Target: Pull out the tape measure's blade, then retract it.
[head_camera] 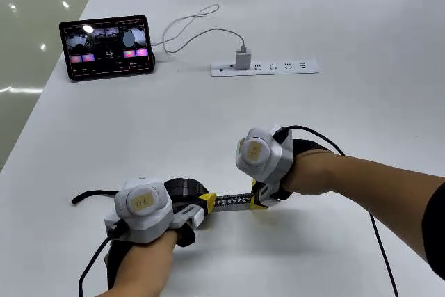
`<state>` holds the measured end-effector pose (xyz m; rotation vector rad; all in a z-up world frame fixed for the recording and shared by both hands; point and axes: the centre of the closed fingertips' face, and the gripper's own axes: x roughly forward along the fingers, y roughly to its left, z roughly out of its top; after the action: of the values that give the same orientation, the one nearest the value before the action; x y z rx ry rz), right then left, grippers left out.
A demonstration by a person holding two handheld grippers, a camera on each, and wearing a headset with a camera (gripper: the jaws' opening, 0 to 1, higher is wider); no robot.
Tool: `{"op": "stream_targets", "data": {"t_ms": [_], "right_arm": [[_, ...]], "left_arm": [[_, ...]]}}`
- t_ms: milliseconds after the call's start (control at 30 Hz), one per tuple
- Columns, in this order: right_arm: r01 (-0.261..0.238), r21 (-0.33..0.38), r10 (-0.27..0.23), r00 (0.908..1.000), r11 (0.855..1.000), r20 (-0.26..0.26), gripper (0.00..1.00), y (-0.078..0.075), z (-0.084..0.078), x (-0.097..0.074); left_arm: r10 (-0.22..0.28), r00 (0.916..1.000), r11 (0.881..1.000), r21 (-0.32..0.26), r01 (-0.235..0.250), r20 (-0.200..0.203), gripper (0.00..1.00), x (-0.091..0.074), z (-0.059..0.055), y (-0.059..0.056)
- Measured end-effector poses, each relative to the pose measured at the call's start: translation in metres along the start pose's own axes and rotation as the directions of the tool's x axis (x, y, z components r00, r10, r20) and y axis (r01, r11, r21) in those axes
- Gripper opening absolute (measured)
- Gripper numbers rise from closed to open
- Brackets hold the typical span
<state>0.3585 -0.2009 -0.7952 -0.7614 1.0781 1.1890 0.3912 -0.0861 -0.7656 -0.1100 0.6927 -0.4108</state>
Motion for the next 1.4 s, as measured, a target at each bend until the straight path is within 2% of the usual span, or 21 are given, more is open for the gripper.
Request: {"op": "stream_targets", "data": {"t_ms": [267, 633, 1067, 1400], "right_arm": [[0.003, 0.013, -0.003, 1.0, 1.0, 0.009, 0.1, 0.0, 0.005, 0.002], [0.005, 0.03, -0.006, 0.9995, 1.0, 0.03, 0.1, 0.001, 0.009, 0.003], [0.001, 0.041, -0.003, 0.9991, 0.999, 0.043, 0.1, 0.002, 0.015, 0.005], [0.001, 0.045, -0.003, 0.9994, 0.999, 0.036, 0.1, 0.002, 0.018, 0.006]], "left_arm": [[-0.01, 0.9999, 1.0, -0.002, 0.01, -0.007, 0.6, 0.0, 0.0, 0.0], [-0.003, 0.9999, 1.0, -0.009, 0.003, 0.016, 0.6, 0.0, 0.001, 0.0], [-0.017, 0.9994, 1.0, -0.019, 0.018, 0.032, 0.6, -0.001, 0.001, 0.0], [-0.022, 0.9997, 1.0, -0.01, 0.022, 0.011, 0.6, -0.001, 0.0, 0.0]]}}
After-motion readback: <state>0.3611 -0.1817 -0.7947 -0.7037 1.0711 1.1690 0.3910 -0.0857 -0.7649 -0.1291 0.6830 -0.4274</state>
